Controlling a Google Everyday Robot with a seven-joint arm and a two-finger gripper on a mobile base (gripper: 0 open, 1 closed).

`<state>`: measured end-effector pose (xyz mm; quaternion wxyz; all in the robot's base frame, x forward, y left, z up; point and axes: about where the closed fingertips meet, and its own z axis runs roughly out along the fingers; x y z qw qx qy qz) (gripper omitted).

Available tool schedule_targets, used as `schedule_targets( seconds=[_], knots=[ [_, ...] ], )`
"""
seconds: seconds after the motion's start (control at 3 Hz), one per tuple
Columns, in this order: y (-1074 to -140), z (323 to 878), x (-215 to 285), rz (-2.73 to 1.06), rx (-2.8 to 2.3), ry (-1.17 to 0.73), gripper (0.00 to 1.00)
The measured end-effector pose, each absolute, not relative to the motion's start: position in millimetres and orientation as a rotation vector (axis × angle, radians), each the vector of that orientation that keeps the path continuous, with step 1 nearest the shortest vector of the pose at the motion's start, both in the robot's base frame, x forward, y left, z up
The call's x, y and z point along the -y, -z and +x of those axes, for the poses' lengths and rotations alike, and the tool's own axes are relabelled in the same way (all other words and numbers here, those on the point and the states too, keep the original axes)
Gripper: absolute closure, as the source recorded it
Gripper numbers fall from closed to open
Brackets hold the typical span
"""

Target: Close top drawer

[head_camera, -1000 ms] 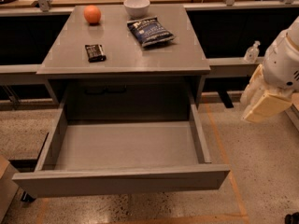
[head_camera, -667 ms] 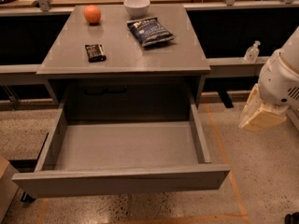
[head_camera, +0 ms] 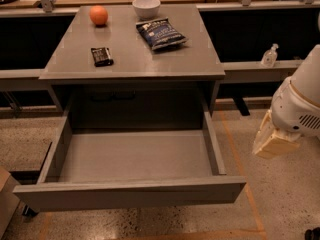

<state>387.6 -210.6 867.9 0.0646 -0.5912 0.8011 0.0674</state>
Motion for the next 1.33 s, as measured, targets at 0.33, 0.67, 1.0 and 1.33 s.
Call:
schedule_targets(
  seconds=[0.33,0.67,1.0,1.33],
  knots=[
    [-868.0,387.8,210.5,-1.785,-2.418,-0.202,1.0],
    [-833.3,384.9,201.6,-1.762,-2.41,-0.286,1.0],
    [-782.6,384.7,196.8,-1.717,-2.417,-0.38,1.0],
    [-743.2,381.5,194.6,-1.698,-2.437,-0.451,1.0]
  ],
)
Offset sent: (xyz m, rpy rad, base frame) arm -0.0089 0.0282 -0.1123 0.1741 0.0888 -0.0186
